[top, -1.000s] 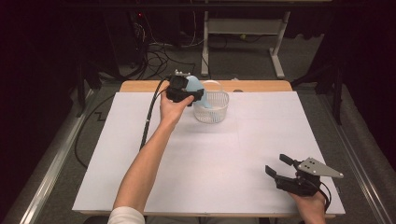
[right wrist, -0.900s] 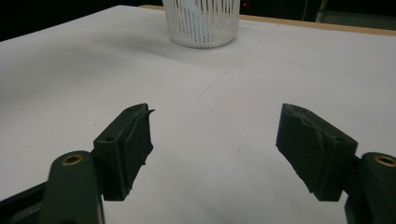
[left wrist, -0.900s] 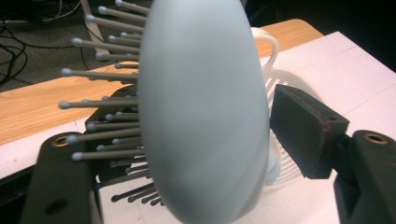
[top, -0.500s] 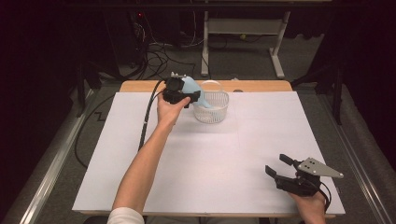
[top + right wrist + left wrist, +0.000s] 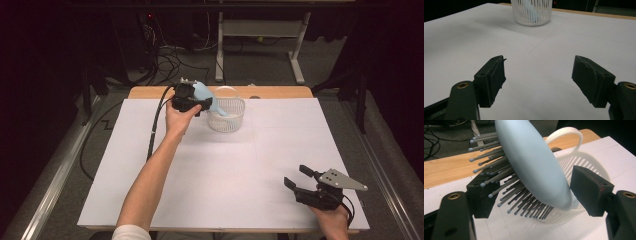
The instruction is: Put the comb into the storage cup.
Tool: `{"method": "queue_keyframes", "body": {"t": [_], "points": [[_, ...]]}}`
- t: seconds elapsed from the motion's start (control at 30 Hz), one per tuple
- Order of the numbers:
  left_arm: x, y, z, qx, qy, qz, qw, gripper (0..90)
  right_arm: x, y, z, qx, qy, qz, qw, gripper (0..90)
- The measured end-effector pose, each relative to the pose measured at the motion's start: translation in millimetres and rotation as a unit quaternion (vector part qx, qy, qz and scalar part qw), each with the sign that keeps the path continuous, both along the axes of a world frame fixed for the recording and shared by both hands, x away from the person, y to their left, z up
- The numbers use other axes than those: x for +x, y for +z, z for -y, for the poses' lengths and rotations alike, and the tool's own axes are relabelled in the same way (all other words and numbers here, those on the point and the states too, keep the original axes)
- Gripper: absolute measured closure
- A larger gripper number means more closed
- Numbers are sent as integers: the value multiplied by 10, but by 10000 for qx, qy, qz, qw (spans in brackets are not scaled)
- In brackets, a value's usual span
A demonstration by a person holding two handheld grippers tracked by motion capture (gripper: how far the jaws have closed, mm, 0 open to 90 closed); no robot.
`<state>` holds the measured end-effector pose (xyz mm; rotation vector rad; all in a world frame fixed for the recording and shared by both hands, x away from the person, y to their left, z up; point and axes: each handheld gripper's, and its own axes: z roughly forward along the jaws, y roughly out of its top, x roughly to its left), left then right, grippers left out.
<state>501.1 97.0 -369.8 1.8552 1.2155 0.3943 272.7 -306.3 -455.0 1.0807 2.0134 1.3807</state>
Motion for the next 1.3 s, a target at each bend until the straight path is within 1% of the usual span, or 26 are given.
{"method": "queue_keyframes", "body": {"t": [0.13,0.47,0.73,0.9,1.07,1.3], "points": [[-19,-2,-40,-14,-2,-7,10000,252,-2,2,-2,-6,9,5,10000,271],[-83,34,-97,-3,52,153,9999,252,-2,3,-1,-10,2,14,10000,271],[-133,79,-138,-17,20,181,9998,252,-4,6,0,0,-14,35,10000,270],[-180,116,-177,24,0,261,9997,252,-5,11,-2,-5,-18,69,10000,270],[-218,152,-214,3,-5,336,9994,256,2,11,-12,-21,-21,70,10000,270],[-276,134,-264,-8,-21,371,9993,257,3,12,-9,-11,-40,75,10000,270]]}}
